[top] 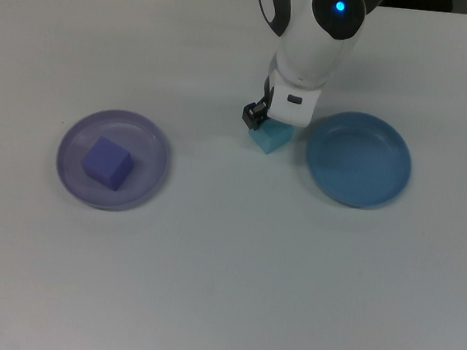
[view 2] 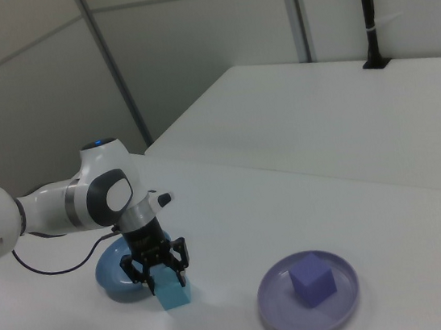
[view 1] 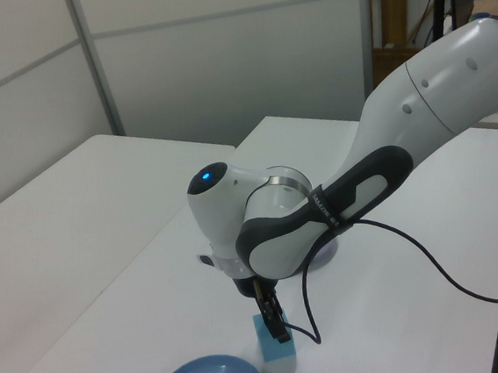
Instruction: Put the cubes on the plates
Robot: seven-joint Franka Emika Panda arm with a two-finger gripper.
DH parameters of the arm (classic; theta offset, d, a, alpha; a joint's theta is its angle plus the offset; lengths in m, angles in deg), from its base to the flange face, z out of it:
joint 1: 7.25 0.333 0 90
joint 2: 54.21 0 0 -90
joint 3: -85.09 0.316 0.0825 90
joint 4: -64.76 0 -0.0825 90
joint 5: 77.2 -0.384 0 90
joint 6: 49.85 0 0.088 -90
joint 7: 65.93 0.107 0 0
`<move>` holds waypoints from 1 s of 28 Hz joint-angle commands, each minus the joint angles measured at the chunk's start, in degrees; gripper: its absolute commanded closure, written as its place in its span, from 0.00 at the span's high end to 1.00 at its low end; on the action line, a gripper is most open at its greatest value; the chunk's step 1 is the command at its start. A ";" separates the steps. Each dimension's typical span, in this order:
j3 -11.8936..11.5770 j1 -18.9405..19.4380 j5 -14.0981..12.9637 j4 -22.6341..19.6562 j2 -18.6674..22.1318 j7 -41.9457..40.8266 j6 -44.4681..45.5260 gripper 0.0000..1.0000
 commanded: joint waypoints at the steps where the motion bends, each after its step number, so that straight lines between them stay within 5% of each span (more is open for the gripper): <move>1: -0.08 0.25 -0.54 -0.20 1.25 1.22 -0.62 0.12; 8: 1.50 0.95 -2.04 1.29 5.47 4.90 1.75 0.13; 13: 4.40 3.40 -1.43 4.11 1.88 13.16 0.00 0.14; 19: 4.49 7.10 1.30 9.03 -4.36 21.25 -2.64 0.20; 24: 4.40 7.10 0.69 11.23 -5.77 22.13 -3.78 0.31; 26: 4.40 7.10 0.68 11.32 -5.95 23.45 -4.83 0.49; 27: 4.31 7.01 0.68 11.32 -5.87 25.54 -5.19 0.99; 28: 4.31 7.10 0.77 11.32 -5.78 26.52 -5.19 1.00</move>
